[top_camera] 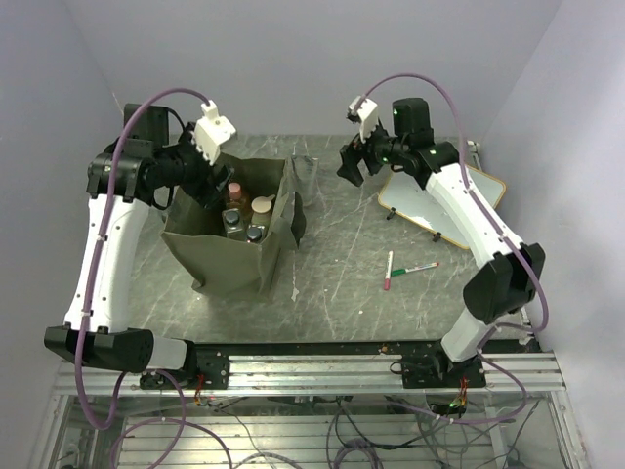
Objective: Place the personal care products into the canvas bag
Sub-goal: Place the care product in the canvas bag, then pick up the care product from the center of the board.
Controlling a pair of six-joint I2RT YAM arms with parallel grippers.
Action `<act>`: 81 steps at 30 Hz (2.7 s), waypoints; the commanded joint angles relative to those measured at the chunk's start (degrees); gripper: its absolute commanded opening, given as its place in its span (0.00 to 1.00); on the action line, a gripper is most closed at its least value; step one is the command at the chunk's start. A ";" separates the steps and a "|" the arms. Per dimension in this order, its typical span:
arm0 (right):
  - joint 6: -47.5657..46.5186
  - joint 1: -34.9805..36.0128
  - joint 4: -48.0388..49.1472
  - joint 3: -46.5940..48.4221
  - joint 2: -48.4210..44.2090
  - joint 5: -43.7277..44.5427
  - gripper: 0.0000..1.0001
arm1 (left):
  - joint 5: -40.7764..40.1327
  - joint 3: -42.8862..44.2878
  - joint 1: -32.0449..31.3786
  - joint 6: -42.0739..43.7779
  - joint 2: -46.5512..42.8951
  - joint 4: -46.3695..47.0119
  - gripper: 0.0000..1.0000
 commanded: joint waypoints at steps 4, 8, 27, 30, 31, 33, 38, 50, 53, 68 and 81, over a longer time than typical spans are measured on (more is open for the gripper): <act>0.62 0.17 5.45 7.85 9.27 -2.14 0.87 | -3.55 6.14 1.18 -10.46 -0.96 6.75 0.88; 0.74 0.25 7.15 11.12 13.99 -3.66 0.88 | -7.36 6.52 1.97 -12.53 -1.25 8.86 0.89; -0.94 1.26 10.10 23.57 32.01 -10.47 0.81 | -12.10 7.65 11.28 -14.57 1.45 8.19 0.90; -0.89 1.63 10.50 24.63 33.32 -12.35 0.74 | -11.92 7.15 12.96 -14.48 1.52 7.86 0.90; -0.75 1.85 10.81 24.83 33.68 -12.73 0.70 | -11.90 7.31 13.47 -14.36 1.64 7.70 0.90; -0.40 2.20 11.57 25.11 34.29 -13.18 0.64 | -12.24 7.25 14.01 -13.54 1.65 7.62 0.90; 0.66 3.03 12.72 25.65 35.33 -13.64 0.54 | -12.25 7.07 14.23 -12.77 2.08 7.49 0.90; -0.85 4.12 10.56 26.16 36.48 -13.46 0.35 | -10.45 5.55 14.26 -12.61 2.09 7.76 0.90; -1.54 4.21 9.54 26.68 36.89 -12.78 0.35 | -9.95 5.16 14.31 -12.65 1.94 7.97 0.90; -2.46 4.21 7.96 26.52 36.58 -11.73 0.20 | -8.48 3.11 14.28 -12.20 1.11 8.35 0.89; -1.85 4.06 7.89 25.88 30.14 -10.64 0.00 | -7.57 -0.38 14.25 -12.45 -0.10 6.71 0.93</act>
